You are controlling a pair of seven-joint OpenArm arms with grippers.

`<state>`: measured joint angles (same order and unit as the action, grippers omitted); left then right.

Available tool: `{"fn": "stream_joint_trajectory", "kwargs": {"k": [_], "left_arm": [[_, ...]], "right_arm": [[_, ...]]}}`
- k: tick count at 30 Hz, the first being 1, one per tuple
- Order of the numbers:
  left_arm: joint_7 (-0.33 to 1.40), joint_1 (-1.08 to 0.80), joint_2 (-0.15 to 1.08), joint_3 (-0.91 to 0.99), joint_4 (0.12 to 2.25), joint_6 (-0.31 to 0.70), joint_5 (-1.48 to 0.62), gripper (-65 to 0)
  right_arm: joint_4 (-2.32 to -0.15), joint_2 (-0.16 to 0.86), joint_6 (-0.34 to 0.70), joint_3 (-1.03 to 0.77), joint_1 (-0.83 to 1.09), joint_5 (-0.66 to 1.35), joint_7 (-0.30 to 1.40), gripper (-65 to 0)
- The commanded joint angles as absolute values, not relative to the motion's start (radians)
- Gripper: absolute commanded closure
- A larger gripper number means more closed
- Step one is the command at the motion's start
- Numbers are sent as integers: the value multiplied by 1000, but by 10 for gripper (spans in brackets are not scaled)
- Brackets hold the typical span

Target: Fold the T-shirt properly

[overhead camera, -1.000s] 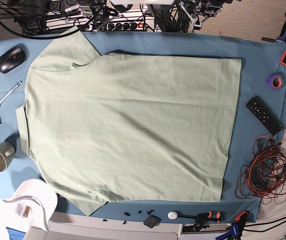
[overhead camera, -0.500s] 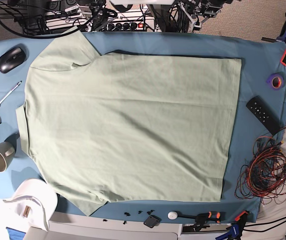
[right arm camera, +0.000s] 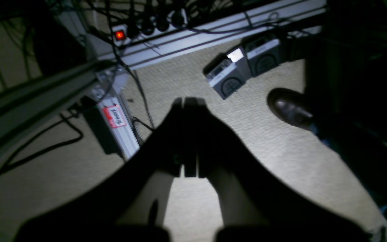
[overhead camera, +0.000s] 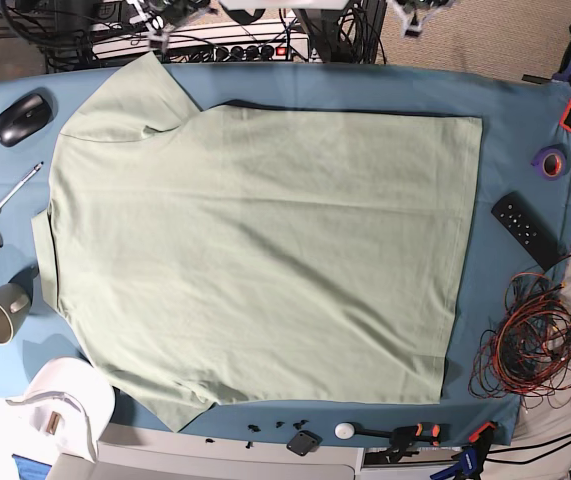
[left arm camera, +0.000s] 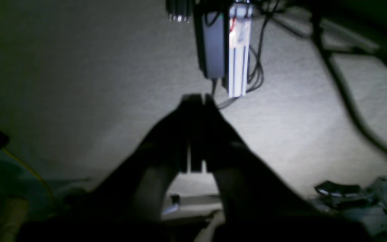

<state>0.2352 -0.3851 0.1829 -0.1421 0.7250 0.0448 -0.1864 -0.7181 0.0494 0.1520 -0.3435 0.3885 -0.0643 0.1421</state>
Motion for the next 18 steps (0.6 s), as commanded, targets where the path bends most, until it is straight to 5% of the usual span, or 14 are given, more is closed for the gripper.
{"fn": "stream_joint_trajectory", "kwargs": {"k": [1,13,18], "left_arm": [[229,-428,204,-141,785,49,-188,0],[260,-1044,445,0,1828,50,-205,0],[401,-1192,489,170,2213,197,-364,0]], "right_arm": [[-768,70,158,-345,427,-42,128,0],[-1626,182,207,-402,981,222,140,0],[-1992,176,252,-598,1072,554,313,0]]}}
